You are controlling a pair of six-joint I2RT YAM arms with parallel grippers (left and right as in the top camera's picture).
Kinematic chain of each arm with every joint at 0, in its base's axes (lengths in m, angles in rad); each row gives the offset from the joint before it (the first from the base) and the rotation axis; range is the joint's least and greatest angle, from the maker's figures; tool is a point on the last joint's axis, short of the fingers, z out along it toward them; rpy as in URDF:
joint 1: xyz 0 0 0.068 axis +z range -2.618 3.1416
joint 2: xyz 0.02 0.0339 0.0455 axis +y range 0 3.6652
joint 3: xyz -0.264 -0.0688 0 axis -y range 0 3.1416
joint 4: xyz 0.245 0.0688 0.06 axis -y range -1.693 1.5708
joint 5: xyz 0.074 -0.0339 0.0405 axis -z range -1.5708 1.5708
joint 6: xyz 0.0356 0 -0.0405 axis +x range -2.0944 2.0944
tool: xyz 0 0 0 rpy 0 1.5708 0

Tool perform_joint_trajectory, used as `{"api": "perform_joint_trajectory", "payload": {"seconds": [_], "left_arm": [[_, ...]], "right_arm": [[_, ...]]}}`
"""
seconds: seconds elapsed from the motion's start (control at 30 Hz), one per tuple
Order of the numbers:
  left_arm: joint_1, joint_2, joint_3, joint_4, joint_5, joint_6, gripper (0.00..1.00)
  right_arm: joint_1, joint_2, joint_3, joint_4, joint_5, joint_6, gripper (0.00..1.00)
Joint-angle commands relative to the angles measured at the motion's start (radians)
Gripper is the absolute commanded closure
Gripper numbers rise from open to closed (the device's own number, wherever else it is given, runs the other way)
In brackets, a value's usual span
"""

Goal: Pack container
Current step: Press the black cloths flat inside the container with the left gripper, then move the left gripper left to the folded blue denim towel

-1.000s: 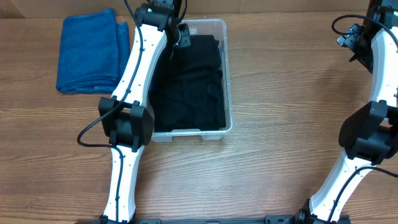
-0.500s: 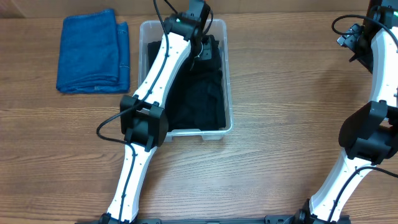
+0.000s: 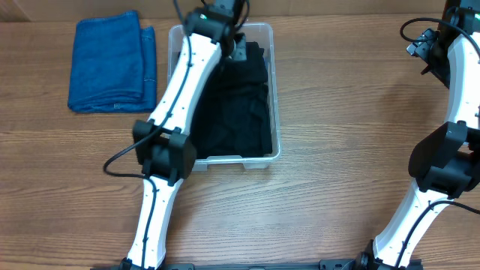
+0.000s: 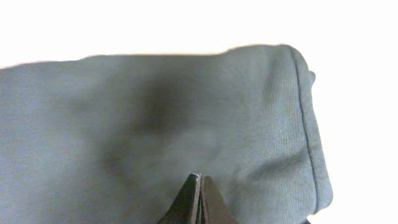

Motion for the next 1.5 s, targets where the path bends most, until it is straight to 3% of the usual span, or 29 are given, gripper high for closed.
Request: {"api": "perform_joint_trajectory", "payload": {"seconds": [0.0, 0.5, 0.83, 0.87, 0.93, 1.0, 1.07, 1.1, 1.13, 1.37, 1.4, 1.43, 1.47], "left_arm": [[0.034, -0.051, 0.024, -0.051, -0.065, -0.012, 0.96], [0.057, 0.109, -0.039, -0.085, -0.028, -0.019, 0.96], [0.107, -0.01, 0.04, -0.07, -0.043, -0.005, 0.94], [0.126, -0.071, 0.067, -0.069, -0.053, 0.016, 0.82], [0.143, -0.133, 0.081, -0.065, -0.091, 0.016, 0.75], [0.174, -0.192, 0.082, -0.058, -0.139, 0.016, 0.48], [0.217, -0.238, 0.082, -0.059, -0.172, 0.02, 0.3], [0.246, -0.257, 0.082, -0.06, -0.173, 0.027, 0.09], [0.288, -0.274, 0.082, -0.058, -0.177, 0.027, 0.0], [0.52, -0.218, 0.078, -0.051, -0.208, -0.011, 0.0], [0.551, -0.196, 0.078, -0.051, -0.18, -0.014, 0.1], [0.572, -0.179, 0.077, -0.052, -0.152, -0.014, 0.34], [0.591, -0.16, 0.078, -0.051, -0.122, -0.015, 0.72]], "right_arm": [[-0.004, -0.002, 0.002, 0.006, 0.013, 0.005, 0.0], [-0.004, -0.002, 0.002, 0.006, 0.013, 0.005, 0.0], [-0.004, -0.002, 0.001, 0.006, 0.013, 0.005, 0.0], [-0.004, -0.002, 0.002, 0.006, 0.013, 0.005, 0.0], [-0.004, -0.002, 0.002, 0.006, 0.013, 0.005, 0.0], [-0.004, -0.002, 0.001, 0.006, 0.013, 0.005, 0.0], [-0.004, -0.002, 0.001, 0.006, 0.013, 0.005, 0.0], [-0.004, -0.002, 0.001, 0.006, 0.013, 0.005, 0.0], [-0.004, -0.002, 0.001, 0.006, 0.013, 0.005, 0.0], [-0.004, -0.002, 0.002, 0.006, 0.013, 0.005, 0.0], [-0.004, -0.002, 0.001, 0.006, 0.013, 0.005, 0.0], [-0.004, -0.002, 0.002, 0.006, 0.013, 0.005, 0.0], [-0.004, -0.002, 0.001, 0.006, 0.013, 0.005, 0.0]]}}
